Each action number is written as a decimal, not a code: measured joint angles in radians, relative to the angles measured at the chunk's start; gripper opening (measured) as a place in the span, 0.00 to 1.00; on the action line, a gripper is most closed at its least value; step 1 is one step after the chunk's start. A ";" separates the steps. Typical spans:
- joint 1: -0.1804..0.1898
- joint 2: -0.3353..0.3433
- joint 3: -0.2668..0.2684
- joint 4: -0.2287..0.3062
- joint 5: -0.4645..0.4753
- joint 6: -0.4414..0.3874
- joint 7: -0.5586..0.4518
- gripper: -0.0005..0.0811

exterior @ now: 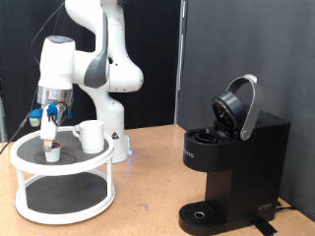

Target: Make a cup of coffee with the keurig machine

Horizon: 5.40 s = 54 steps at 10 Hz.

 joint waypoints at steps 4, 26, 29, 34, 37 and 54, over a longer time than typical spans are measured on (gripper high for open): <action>0.000 0.021 0.000 0.000 0.011 0.032 0.007 0.91; 0.178 -0.222 -0.060 0.181 0.697 -0.432 -0.328 0.46; 0.174 -0.239 -0.006 0.184 0.710 -0.418 -0.227 0.46; 0.288 -0.193 -0.051 0.275 0.951 -0.557 -0.281 0.46; 0.360 -0.142 -0.035 0.351 0.994 -0.625 -0.279 0.46; 0.452 -0.005 0.138 0.495 1.211 -0.486 -0.211 0.46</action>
